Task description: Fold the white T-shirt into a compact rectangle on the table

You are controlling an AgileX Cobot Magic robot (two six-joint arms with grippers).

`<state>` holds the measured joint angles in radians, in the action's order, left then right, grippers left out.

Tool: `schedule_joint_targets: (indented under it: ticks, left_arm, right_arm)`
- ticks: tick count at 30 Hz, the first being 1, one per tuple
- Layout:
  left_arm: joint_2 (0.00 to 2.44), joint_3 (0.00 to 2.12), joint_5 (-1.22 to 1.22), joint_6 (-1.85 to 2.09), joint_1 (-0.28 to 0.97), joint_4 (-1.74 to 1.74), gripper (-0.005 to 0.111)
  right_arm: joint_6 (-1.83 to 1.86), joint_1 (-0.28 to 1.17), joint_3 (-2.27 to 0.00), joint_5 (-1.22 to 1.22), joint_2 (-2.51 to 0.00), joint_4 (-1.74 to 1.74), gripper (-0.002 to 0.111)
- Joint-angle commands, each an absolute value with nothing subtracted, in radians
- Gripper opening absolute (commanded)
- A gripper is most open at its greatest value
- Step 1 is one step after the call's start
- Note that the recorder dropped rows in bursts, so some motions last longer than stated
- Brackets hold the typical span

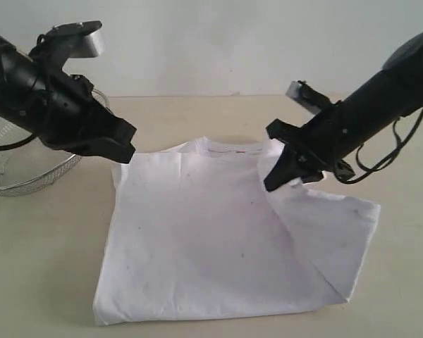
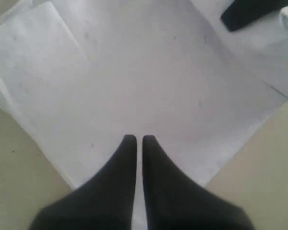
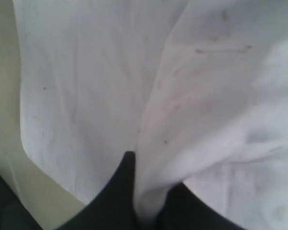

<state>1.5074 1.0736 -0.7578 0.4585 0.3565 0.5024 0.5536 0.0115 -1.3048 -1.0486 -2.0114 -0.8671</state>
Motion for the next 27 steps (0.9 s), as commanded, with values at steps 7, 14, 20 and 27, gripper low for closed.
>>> schedule_joint_targets:
  ticks: [7, 14, 20, 27]
  left_arm:
    - [1.473, 1.07, -0.819, 0.448, 0.361, 0.474, 0.004]
    - [1.473, 1.07, -0.839, 0.428, 0.361, 0.445, 0.004]
    - [1.471, 1.07, -0.843, 0.359, 0.361, 0.36, 0.004]
    - [1.469, 1.07, -0.843, 0.355, 0.361, 0.358, 0.004]
  right_arm:
    - [0.532, 0.207, -1.304, -0.897, -1.997, -0.989, 0.0]
    - [0.532, 0.275, -1.322, -0.823, -1.999, -1.045, 0.0]
    - [0.514, 0.303, -1.339, -0.79, -1.999, -1.093, 0.0]
    - [0.523, 0.35, -1.339, -0.742, -2.003, -1.115, 0.0]
